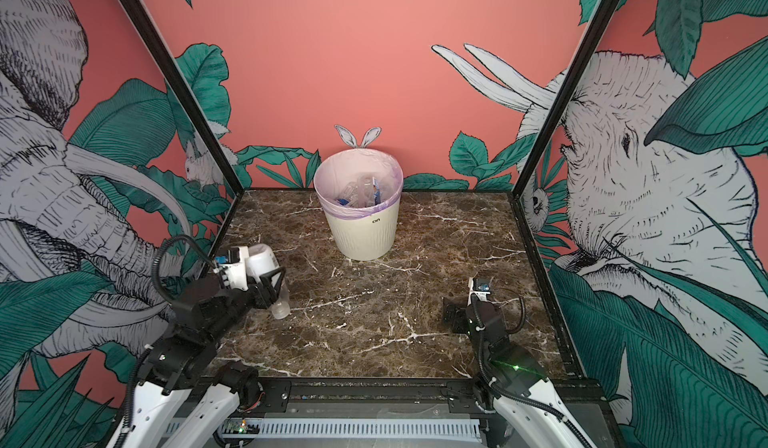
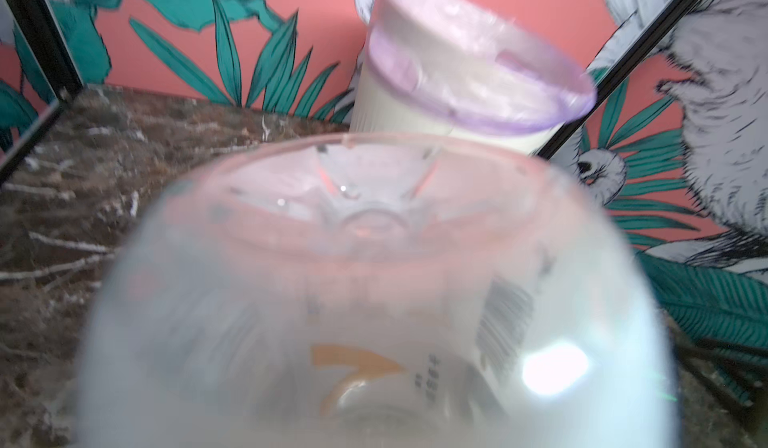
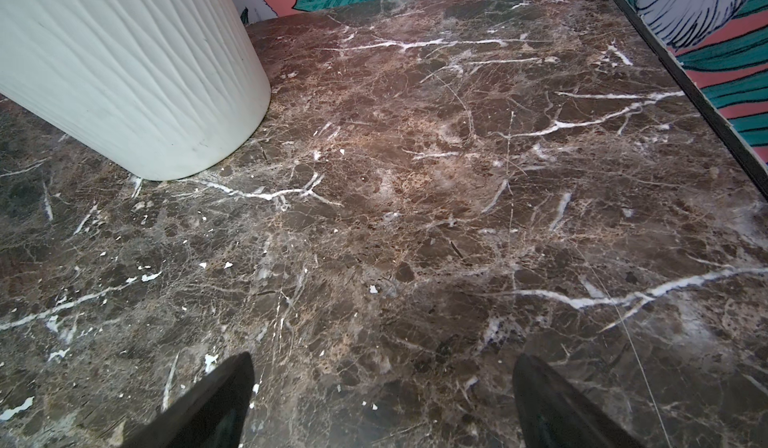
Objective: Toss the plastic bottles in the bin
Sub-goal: 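Carry the white-labelled bottle with the left gripper over the bin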
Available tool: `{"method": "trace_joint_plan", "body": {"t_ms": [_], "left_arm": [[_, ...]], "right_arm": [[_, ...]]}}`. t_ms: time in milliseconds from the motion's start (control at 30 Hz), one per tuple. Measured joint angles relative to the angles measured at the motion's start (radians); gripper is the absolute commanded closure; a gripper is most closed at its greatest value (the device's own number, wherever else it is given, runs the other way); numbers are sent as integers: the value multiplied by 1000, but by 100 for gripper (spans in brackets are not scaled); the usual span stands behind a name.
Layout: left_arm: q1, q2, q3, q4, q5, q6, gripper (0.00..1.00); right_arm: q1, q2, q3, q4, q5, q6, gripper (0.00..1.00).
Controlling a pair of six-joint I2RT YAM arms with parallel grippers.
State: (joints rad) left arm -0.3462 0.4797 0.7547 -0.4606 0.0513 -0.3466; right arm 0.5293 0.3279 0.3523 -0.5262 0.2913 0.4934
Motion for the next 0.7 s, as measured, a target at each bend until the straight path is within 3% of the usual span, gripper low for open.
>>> {"method": "trace_joint_plan", "body": {"t_ms": [133,300,333,367,400,433,467,567,700], "left_arm": [[0,211,269,88,0,5,75],[-7,637,657,253,50,2,73],[-11,739,757,280,66,3,69],[-17,838,852,296,84,2,57],[-20,941,949,308,104,0,42],[-23,1041,1043,314,125,-1,16],[-25,1150,1151,302,153,-3,1],[-28,1374,1349,264,188,-8,0],[-28,1422,1283,212,188,2,0]], "right_arm": [[0,-3,0,1,-1,0,1],[0,-7,0,1,-5,-1,1],[0,-10,0,0,-5,-1,1],[0,-14,0,0,-5,-1,1],[0,-18,0,0,-5,-1,1],[0,-23,0,-1,-5,0,1],[0,-28,0,-2,-5,0,1],[0,-36,0,-3,-4,0,1],[0,-37,0,-3,-4,0,1]]}}
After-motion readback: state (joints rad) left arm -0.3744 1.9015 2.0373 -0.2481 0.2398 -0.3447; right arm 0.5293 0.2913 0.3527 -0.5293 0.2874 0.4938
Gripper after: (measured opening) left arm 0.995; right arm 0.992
